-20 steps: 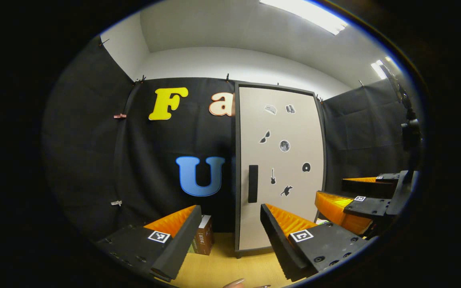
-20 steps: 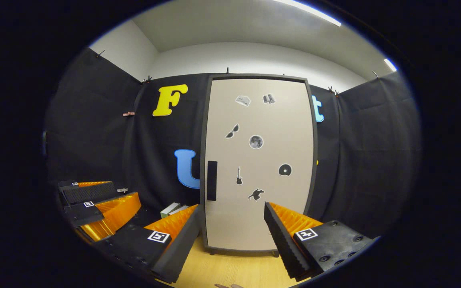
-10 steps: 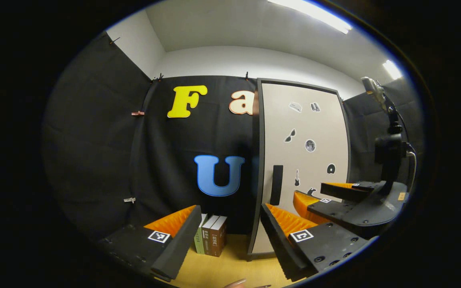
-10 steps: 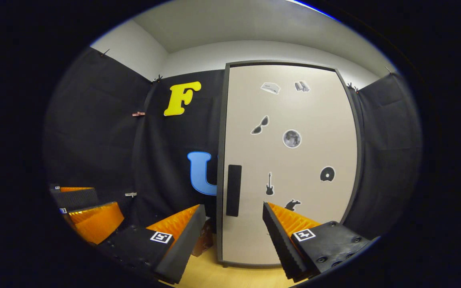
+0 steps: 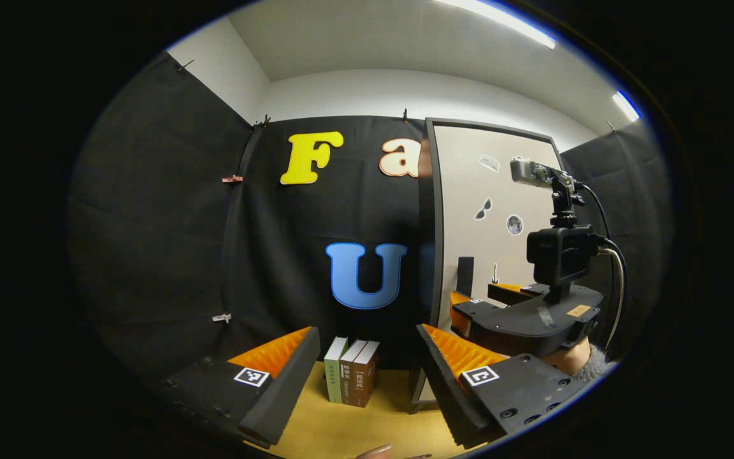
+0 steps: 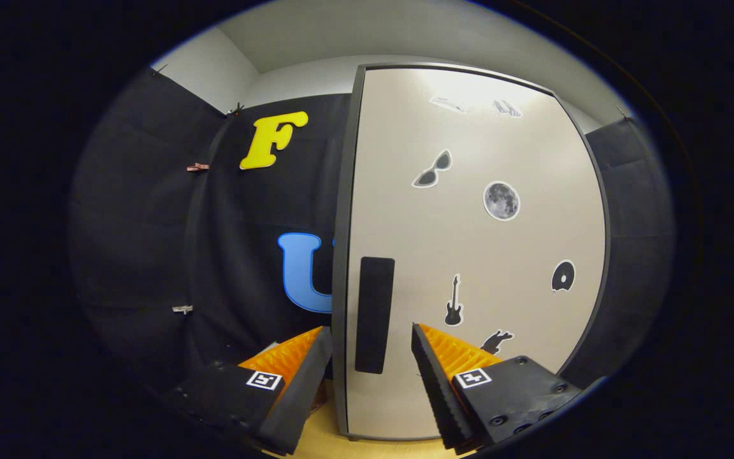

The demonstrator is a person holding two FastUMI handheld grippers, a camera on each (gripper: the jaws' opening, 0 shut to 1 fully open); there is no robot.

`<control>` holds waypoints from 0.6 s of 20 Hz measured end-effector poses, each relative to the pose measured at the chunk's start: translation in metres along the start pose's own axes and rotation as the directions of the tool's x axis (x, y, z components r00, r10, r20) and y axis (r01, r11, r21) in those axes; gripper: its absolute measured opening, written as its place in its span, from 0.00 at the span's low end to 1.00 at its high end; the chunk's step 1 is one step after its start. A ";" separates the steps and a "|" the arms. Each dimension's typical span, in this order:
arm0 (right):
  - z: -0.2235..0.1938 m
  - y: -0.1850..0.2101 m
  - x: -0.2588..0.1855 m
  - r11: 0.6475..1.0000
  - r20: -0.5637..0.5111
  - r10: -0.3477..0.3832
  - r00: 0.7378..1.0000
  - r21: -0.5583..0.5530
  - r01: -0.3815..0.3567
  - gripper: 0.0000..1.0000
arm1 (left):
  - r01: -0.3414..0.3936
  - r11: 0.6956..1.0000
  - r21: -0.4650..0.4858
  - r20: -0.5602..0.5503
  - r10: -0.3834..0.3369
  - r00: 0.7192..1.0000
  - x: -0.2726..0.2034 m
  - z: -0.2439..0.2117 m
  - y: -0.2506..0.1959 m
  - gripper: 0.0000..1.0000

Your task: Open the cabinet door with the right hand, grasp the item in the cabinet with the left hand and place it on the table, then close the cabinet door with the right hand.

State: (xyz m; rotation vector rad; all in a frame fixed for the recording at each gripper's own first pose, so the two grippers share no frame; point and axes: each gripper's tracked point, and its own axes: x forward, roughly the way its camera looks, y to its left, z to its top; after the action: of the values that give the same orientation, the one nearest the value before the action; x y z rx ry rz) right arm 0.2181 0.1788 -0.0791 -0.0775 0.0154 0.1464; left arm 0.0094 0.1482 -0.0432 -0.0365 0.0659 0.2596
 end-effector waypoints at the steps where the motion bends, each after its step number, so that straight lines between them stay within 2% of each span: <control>1: -0.003 -0.001 0.007 1.000 0.002 -0.013 1.000 -0.003 0.013 0.80 | -0.003 1.000 -0.009 -0.003 0.003 1.000 0.001 -0.001 0.002 0.94; 5: -0.008 0.007 0.026 1.000 0.000 -0.007 1.000 0.019 0.007 0.78 | -0.015 0.999 -0.028 -0.026 0.015 1.000 0.005 -0.007 0.014 0.94; 6: -0.006 0.005 0.030 1.000 0.010 -0.028 1.000 0.011 0.028 0.76 | -0.024 0.999 -0.027 -0.033 0.023 0.999 0.005 -0.009 0.018 0.94; 8: -0.002 0.002 0.037 0.998 0.033 -0.062 0.998 -0.009 0.063 0.65 | -0.037 0.999 -0.031 -0.051 0.036 0.998 0.007 -0.012 0.025 0.94; 10: -0.003 0.008 0.043 0.999 0.031 -0.049 0.998 -0.009 0.049 0.65 | -0.050 0.998 -0.039 -0.062 0.047 0.997 0.006 -0.015 0.033 0.94; 11: -0.002 0.002 0.044 0.997 0.028 -0.077 0.997 -0.006 0.077 0.64 | -0.056 0.998 -0.042 -0.062 0.053 0.997 0.006 -0.013 0.037 0.94; 12: -0.003 0.002 0.048 0.996 0.022 -0.091 0.996 0.008 0.091 0.40 | -0.062 0.997 -0.039 -0.058 0.060 0.997 0.006 -0.011 0.041 0.94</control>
State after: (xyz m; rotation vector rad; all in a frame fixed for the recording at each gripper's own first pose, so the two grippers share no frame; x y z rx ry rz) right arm 0.2656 0.1871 -0.0829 -0.0695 -0.0098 0.0559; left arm 0.0044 0.1889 -0.0557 -0.0821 0.1181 0.3208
